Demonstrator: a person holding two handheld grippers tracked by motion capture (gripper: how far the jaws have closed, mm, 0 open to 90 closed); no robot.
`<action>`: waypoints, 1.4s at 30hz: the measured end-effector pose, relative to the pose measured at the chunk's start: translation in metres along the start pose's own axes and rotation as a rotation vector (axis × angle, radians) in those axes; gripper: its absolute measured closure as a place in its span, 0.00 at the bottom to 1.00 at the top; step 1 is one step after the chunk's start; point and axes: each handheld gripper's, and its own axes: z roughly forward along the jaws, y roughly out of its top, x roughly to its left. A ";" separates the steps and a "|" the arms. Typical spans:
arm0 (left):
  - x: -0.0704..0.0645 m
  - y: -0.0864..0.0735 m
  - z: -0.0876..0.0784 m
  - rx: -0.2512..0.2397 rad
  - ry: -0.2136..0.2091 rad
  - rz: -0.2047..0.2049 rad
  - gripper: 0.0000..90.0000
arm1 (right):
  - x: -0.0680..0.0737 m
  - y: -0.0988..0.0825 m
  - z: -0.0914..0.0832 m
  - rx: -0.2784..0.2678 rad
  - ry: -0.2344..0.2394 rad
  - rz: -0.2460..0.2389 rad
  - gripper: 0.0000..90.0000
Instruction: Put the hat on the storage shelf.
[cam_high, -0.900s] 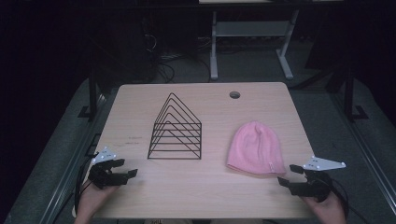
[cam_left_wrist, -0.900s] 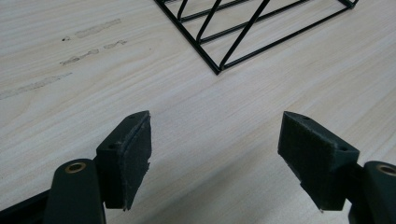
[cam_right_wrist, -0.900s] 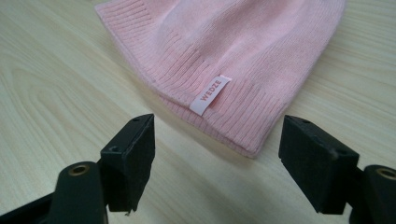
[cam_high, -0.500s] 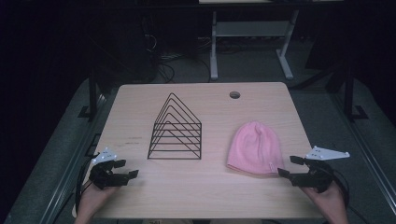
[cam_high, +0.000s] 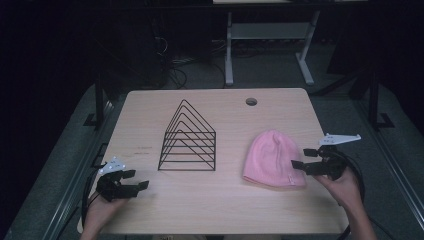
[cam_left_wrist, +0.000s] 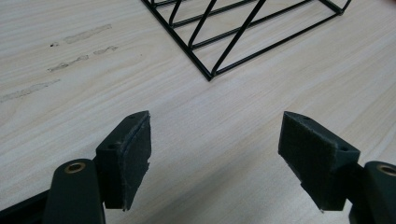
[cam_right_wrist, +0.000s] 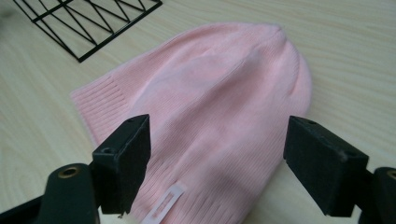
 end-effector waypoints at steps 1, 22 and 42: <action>0.000 0.000 0.000 0.000 -0.002 0.002 0.28 | -0.006 0.007 0.005 0.010 0.000 -0.007 0.25; -0.002 -0.001 0.002 0.024 -0.009 0.014 0.28 | -0.047 0.056 0.068 0.126 0.000 0.042 0.31; -0.002 -0.001 0.002 0.023 -0.011 0.013 0.28 | -0.051 0.049 0.102 0.208 0.008 0.089 0.72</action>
